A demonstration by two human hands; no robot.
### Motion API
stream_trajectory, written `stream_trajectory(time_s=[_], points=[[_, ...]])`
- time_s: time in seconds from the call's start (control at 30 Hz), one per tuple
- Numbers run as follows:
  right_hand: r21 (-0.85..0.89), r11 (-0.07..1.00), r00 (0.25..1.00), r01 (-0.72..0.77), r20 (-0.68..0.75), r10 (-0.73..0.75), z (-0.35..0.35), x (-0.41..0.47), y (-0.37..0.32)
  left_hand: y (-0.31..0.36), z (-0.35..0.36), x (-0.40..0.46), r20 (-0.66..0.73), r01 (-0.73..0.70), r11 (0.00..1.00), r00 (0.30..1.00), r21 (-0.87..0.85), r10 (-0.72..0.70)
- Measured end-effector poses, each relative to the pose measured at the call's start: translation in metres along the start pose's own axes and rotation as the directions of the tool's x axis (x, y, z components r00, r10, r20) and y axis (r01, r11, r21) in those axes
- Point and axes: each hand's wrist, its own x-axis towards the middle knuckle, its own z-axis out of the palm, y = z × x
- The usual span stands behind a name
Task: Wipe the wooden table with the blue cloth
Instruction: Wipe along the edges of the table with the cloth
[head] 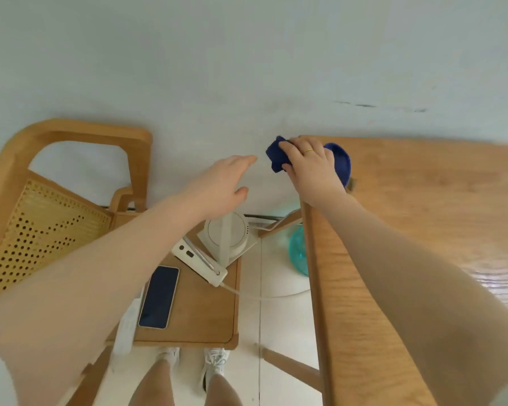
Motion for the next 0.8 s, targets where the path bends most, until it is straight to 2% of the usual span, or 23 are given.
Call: stream_trajectory(time_s=[0.07, 0.1, 0.13, 0.3, 0.47, 0.57, 0.63, 0.73, 0.8], points=[[-0.191, 0.968, 0.976, 0.16, 0.176, -0.126, 0.01, 0.017, 0.011, -0.013, 0.005, 0.02, 0.005, -0.006, 1.0, 1.0, 0.01, 0.006], [-0.253, 0.946, 0.956, 0.203, 0.26, -0.136, 0.013, 0.022, 0.015, -0.02, 0.008, 0.029, 0.009, -0.011, 1.0, 1.0, 0.016, 0.01], [-0.269, 0.936, 0.947, 0.227, 0.286, -0.147, 0.016, 0.027, 0.019, -0.026, 0.011, 0.037, 0.012, -0.015, 1.0, 1.0, 0.018, 0.015], [-0.206, 0.956, 0.952, 0.21, 0.267, -0.151, 0.012, -0.005, 0.005, -0.041, 0.018, 0.054, 0.098, -0.038, 0.999, 0.994, -0.009, 0.038], [-0.07, 0.975, 0.913, 0.213, 0.37, -0.173, -0.003, -0.052, -0.004, -0.035, 0.014, 0.066, 0.189, -0.116, 0.993, 0.975, -0.024, 0.119], [-0.16, 0.972, 0.941, 0.173, 0.318, -0.115, 0.005, -0.032, -0.001, -0.026, 0.016, 0.072, 0.238, -0.169, 0.985, 0.956, -0.032, 0.172], [-0.215, 0.973, 0.971, 0.09, 0.236, -0.038, 0.016, -0.006, 0.003, -0.024, 0.019, 0.078, 0.241, -0.201, 0.978, 0.948, -0.048, 0.207], [-0.196, 0.978, 0.984, -0.065, 0.153, 0.096, 0.027, 0.02, 0.007, -0.027, 0.024, 0.09, 0.175, -0.217, 0.973, 0.958, -0.076, 0.227], [-0.172, 0.97, 0.98, -0.172, 0.067, 0.186, 0.026, 0.008, 0.0, -0.025, 0.028, 0.095, 0.132, -0.218, 0.971, 0.964, -0.099, 0.23]])
